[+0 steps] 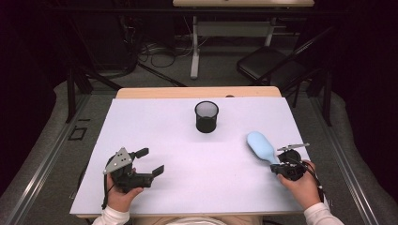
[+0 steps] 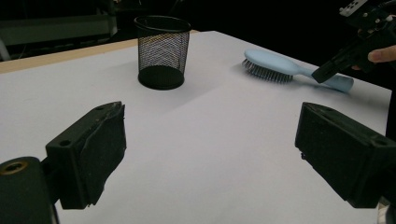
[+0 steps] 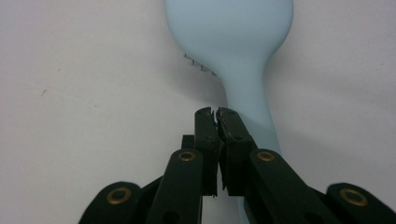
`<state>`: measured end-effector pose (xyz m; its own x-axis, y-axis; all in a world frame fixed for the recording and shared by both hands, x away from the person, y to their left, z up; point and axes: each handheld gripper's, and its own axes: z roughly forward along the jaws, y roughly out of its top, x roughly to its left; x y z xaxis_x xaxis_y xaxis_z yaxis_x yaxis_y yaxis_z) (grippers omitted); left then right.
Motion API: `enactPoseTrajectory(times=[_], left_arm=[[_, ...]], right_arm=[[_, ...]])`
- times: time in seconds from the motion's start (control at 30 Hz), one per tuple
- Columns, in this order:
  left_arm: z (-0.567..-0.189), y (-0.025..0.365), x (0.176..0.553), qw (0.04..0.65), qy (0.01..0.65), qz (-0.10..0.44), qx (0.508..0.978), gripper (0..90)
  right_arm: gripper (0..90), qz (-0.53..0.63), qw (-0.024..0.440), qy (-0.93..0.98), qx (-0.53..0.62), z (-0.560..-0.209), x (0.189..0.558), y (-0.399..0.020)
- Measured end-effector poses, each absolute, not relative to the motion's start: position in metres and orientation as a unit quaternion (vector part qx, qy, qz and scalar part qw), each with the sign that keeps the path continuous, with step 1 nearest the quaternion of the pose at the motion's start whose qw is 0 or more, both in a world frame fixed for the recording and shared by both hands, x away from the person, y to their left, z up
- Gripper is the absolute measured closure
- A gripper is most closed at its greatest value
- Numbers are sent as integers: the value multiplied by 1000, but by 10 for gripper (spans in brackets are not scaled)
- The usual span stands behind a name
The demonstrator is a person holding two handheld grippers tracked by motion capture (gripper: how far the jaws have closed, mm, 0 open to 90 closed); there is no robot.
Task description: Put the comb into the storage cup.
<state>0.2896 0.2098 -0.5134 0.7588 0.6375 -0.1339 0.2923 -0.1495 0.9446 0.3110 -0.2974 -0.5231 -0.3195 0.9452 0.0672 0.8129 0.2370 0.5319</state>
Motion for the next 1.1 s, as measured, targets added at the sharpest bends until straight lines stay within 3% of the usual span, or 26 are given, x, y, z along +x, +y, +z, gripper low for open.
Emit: enactPoseTrajectory(times=[0.67, 1.1], left_arm=[[-514, 210, 290, 571, 313, 151, 744, 93], [-514, 209, 290, 570, 313, 149, 745, 94]], right_arm=[[821, 258, 133, 777, 558, -514, 311, -292], [678, 268, 131, 776, 556, -503, 314, -293]])
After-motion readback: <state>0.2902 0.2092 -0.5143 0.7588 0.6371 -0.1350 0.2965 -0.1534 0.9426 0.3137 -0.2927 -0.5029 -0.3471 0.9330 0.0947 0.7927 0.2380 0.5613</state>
